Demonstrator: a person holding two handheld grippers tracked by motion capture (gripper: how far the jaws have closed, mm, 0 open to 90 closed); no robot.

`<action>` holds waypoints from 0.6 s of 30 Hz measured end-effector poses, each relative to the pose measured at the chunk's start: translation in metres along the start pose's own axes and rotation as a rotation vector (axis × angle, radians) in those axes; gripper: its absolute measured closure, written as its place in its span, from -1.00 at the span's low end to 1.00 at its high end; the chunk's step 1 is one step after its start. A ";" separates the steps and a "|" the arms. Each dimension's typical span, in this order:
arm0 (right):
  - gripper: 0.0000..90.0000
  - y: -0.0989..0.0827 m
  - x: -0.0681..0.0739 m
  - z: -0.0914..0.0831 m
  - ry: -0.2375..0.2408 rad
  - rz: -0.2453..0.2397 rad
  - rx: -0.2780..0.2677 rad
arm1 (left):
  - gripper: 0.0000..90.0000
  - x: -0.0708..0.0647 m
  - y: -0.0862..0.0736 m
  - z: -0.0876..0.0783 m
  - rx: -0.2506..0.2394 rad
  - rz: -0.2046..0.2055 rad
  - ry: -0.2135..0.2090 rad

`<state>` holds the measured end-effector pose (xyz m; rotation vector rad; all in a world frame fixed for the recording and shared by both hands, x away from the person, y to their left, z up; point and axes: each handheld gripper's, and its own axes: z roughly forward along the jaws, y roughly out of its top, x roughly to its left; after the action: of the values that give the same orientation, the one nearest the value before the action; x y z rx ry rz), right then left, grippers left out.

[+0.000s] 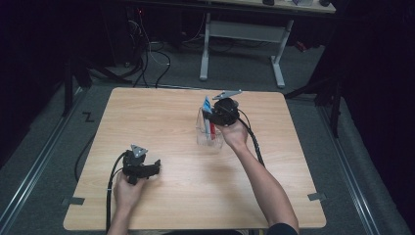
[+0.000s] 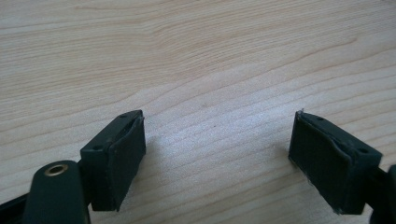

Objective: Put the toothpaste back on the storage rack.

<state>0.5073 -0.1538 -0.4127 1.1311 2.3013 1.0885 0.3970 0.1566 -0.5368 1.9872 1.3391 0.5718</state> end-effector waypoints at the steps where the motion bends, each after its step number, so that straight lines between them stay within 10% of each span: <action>1: 0.53 0.000 0.000 0.000 0.000 0.002 -0.001 | -0.58 0.000 0.000 0.000 -0.002 -0.001 0.001; 18: 0.51 0.001 0.001 0.007 0.005 0.016 -0.012 | -0.58 0.000 0.000 0.000 -0.002 -0.001 0.001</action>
<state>0.5106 -0.1493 -0.4165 1.1452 2.2909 1.1107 0.3971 0.1564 -0.5369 1.9843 1.3398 0.5733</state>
